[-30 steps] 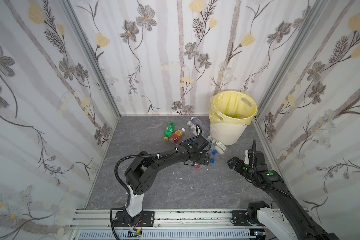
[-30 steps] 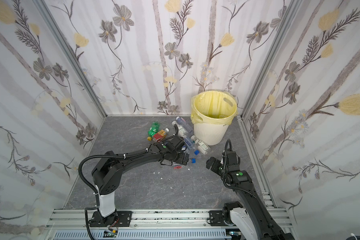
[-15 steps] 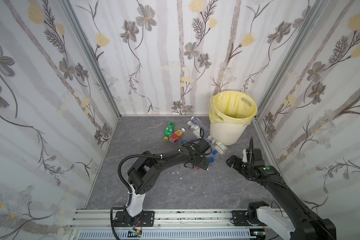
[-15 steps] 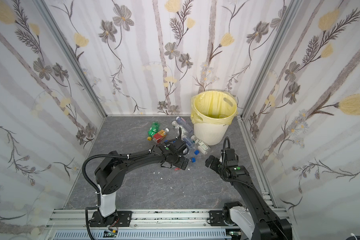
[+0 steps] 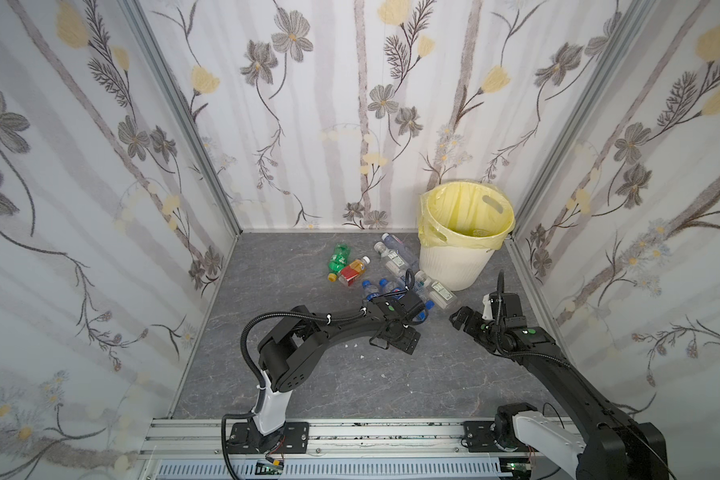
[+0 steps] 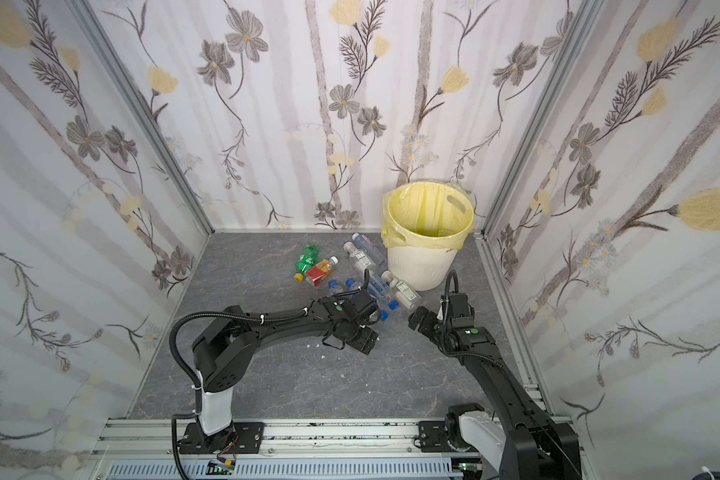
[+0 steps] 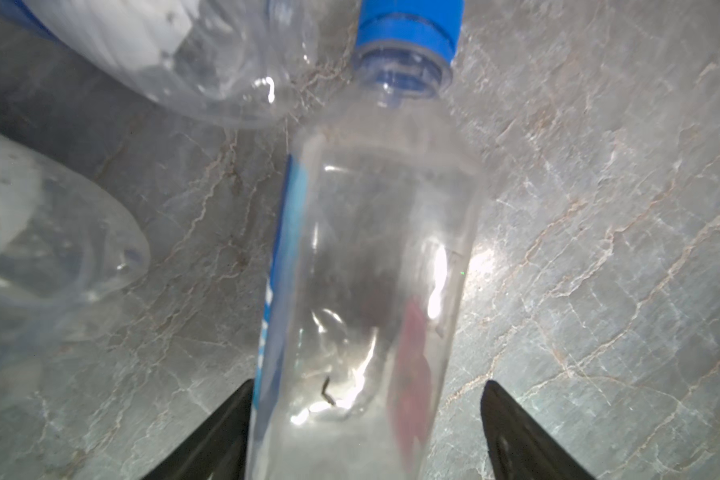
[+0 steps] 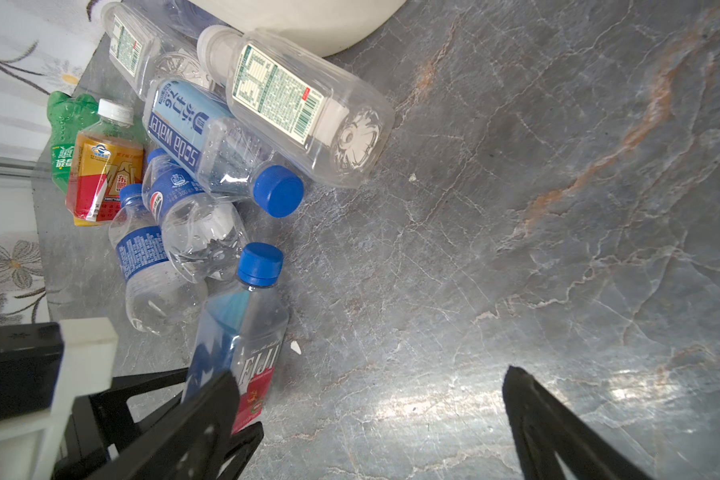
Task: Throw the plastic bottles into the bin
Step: 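Lower the left gripper onto the FIJI bottle and close it, then lift the FIJI bottle with the left gripper while the right gripper grips its cap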
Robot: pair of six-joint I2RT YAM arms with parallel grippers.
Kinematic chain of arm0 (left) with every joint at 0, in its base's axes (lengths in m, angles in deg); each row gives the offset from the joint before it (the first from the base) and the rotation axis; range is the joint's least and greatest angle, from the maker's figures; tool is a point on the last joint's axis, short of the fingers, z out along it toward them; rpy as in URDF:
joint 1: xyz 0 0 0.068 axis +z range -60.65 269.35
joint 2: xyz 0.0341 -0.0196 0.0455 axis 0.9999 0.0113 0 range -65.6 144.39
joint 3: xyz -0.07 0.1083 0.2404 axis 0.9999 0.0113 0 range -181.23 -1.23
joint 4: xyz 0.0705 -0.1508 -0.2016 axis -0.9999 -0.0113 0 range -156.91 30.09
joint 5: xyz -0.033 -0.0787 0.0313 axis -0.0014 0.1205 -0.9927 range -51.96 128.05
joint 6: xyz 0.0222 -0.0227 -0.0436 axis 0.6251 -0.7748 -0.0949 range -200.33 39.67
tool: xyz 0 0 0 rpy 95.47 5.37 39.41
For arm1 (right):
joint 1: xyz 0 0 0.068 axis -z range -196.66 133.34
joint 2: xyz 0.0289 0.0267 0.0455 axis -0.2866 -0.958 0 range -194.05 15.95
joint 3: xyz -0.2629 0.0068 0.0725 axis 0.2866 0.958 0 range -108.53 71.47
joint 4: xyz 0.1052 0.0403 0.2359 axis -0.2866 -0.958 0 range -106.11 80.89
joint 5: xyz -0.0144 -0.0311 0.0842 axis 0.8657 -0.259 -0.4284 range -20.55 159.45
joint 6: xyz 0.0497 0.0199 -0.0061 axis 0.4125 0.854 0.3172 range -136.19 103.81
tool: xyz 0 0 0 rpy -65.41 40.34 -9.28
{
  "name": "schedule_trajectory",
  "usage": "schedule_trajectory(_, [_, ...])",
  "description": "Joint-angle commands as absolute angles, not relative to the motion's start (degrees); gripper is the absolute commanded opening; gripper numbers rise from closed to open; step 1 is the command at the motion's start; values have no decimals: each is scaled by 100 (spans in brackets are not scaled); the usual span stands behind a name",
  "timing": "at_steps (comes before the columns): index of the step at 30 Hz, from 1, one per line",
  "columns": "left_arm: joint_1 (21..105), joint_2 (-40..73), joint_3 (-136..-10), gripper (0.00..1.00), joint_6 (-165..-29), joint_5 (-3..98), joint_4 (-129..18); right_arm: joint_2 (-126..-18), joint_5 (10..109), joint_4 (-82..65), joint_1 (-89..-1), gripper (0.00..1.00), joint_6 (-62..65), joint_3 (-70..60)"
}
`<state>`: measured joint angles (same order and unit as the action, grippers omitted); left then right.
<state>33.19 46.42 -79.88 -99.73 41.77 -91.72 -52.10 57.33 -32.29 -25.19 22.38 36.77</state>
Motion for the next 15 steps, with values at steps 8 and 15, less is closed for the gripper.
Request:
schedule_trajectory(8, [3275,4703,-7825,60,-10085,4208,-9225,-5199,5541,-2910,-2509,100,2314,3819])
schedule_trajectory(15, [3271,4511,-7998,52,-10207,4396,-9196,-5140,5370,-2860,-2509,100,2456,3837])
